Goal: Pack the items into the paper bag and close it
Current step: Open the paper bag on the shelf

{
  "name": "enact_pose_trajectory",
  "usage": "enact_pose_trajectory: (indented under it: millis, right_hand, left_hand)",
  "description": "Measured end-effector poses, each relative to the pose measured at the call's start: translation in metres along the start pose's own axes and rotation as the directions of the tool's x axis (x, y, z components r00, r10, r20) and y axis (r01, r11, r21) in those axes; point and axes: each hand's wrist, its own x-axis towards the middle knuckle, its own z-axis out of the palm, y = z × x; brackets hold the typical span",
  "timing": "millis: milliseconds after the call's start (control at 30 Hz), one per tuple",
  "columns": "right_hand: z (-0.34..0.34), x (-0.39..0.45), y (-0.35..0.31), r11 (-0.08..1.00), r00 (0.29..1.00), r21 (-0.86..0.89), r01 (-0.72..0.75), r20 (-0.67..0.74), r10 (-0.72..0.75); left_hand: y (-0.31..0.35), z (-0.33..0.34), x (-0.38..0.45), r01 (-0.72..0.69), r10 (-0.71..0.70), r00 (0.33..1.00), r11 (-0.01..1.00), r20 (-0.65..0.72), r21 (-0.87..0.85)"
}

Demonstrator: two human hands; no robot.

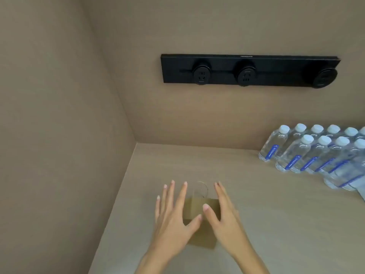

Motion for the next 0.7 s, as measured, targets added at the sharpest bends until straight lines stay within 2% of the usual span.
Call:
enact_pose_trajectory:
  millis: [67, 100, 200, 267, 333, 400, 467, 567, 700]
  right_hand:
    - [0.002, 0.005, 0.003, 0.99, 0.989, 0.014, -0.14, -0.043, 0.141]
    - [0.003, 0.007, 0.006, 0.973, 0.975, 0.079, -0.215, -0.033, 0.218]
    - [0.003, 0.007, 0.008, 0.85, 0.944, 0.424, -0.313, 0.038, 0.328]
    - [-0.003, 0.008, 0.006, 0.733, 0.923, 0.592, -0.335, 0.052, 0.381]
    - [-0.007, 0.007, 0.005, 0.561, 0.908, 0.756, -0.337, 0.102, 0.407]
    - [-0.01, 0.006, 0.003, 0.38, 0.899, 0.862, -0.335, 0.173, 0.402]
    - [-0.012, 0.004, 0.004, 0.274, 0.901, 0.902, -0.333, 0.218, 0.375]
    - [-0.01, -0.002, 0.003, 0.224, 0.91, 0.918, -0.328, 0.244, 0.334]
    - [-0.007, -0.009, -0.012, 0.308, 0.927, 0.886, -0.347, 0.274, 0.256]
  left_hand:
    - [-0.002, 0.005, -0.002, 0.046, -0.047, 0.998, 0.998, 0.039, 0.047]
    - [-0.003, 0.006, -0.005, 0.095, -0.099, 0.994, 0.992, 0.048, 0.083]
    - [-0.004, 0.005, -0.011, 0.191, -0.198, 0.98, 0.969, 0.036, 0.154]
    - [-0.004, -0.001, -0.012, 0.187, -0.191, 0.982, 0.959, -0.001, 0.215]
    - [-0.001, -0.007, -0.011, 0.173, -0.175, 0.985, 0.967, -0.005, 0.188]
    - [0.003, -0.012, -0.01, 0.176, -0.177, 0.984, 0.978, 0.006, 0.111]
    - [0.007, -0.017, -0.008, 0.183, -0.182, 0.982, 0.983, 0.051, -0.024]
    - [0.02, -0.02, -0.008, 0.202, -0.174, 0.974, 0.958, 0.148, -0.202]
    - [0.044, -0.016, -0.01, 0.264, -0.203, 0.951, 0.924, 0.233, -0.275]
